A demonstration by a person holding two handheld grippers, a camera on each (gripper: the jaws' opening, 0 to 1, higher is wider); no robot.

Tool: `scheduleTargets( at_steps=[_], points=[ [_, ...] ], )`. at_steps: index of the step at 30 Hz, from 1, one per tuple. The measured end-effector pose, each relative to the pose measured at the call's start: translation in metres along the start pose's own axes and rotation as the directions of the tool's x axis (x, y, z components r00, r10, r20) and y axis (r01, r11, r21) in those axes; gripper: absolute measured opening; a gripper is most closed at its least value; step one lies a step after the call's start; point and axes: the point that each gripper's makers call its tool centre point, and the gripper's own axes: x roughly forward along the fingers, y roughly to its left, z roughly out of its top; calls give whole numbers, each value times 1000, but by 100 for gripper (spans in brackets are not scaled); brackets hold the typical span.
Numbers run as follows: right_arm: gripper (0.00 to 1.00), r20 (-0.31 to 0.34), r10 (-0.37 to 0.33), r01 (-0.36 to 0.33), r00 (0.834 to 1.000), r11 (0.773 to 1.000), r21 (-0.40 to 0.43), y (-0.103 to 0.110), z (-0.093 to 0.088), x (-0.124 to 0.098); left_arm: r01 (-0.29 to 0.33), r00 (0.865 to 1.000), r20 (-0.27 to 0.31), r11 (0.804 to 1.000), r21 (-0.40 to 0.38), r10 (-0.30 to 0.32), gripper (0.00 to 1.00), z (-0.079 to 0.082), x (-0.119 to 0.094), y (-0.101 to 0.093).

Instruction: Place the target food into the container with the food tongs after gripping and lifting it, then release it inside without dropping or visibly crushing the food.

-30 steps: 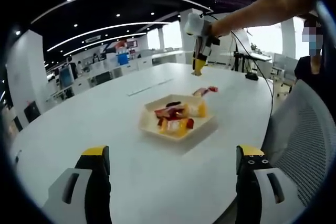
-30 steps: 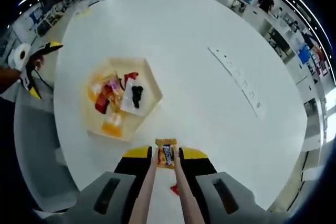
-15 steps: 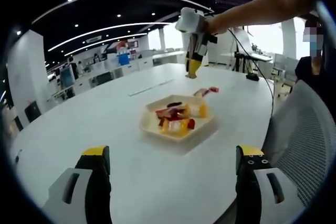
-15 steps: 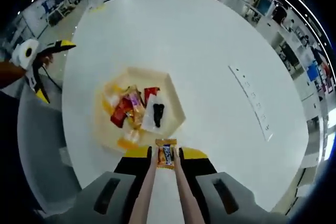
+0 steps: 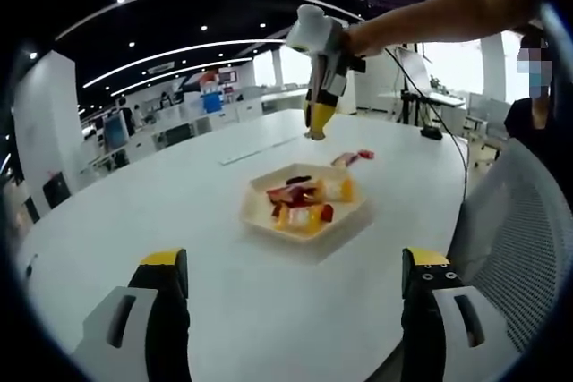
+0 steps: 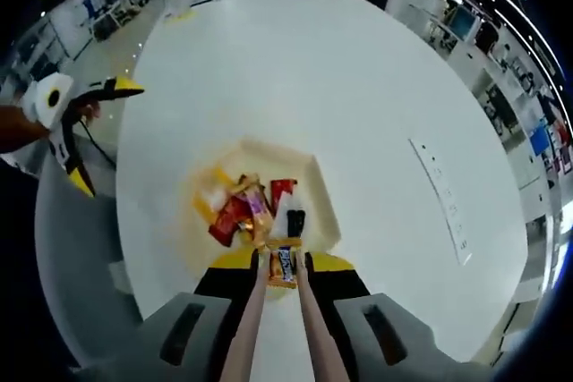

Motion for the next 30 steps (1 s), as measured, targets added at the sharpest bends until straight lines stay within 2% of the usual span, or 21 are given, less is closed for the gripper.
scheduleTargets(
  at_steps=[14, 24, 25, 26, 27, 30],
  points=[
    [20, 20, 43, -42, 999, 998, -52, 31, 38, 6, -3, 1000, 7, 1000, -15, 3, 98, 1, 0, 2],
    [21, 18, 57, -56, 998, 997, -56, 34, 40, 9, -5, 1000, 8, 1000, -14, 5, 98, 1, 0, 2],
    [22, 18, 66, -65, 998, 996, -55, 35, 40, 9, -5, 1000, 8, 1000, -14, 5, 98, 1, 0, 2],
    [24, 9, 135, -134, 991, 988, -74, 47, 37, 8, -4, 1000, 8, 1000, -15, 4, 98, 1, 0, 2],
    [24, 18, 129, -126, 991, 985, -115, 47, 38, 8, -4, 1000, 8, 1000, -14, 4, 98, 1, 0, 2],
    [24, 14, 111, -109, 994, 989, -103, 44, 37, 8, -3, 1000, 6, 1000, -13, 3, 98, 1, 0, 1]
  ],
)
